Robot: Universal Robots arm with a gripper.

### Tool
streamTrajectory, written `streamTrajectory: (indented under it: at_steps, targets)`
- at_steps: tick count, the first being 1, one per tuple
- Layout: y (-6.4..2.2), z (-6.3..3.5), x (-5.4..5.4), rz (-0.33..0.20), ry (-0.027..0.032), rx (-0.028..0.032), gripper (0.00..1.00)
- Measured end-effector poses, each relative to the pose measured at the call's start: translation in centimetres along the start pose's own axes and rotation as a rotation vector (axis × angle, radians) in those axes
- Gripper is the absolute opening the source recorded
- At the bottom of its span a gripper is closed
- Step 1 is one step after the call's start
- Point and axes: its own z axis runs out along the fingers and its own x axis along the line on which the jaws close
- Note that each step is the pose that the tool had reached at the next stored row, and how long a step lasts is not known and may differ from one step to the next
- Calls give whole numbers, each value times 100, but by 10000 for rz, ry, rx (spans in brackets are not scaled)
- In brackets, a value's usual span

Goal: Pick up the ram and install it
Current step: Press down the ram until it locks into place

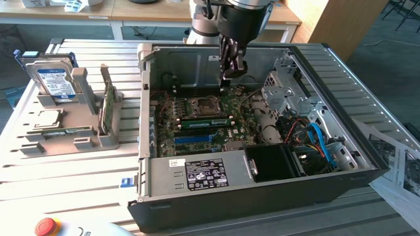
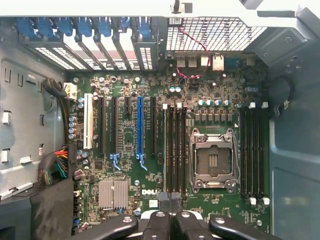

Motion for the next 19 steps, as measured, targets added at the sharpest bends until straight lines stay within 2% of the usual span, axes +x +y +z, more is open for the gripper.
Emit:
streamTrajectory:
  at_steps: [11, 19]
  targets:
    - [-3, 0, 0, 2, 1, 0, 10]
    - [-94, -4, 6, 1, 1, 0, 10]
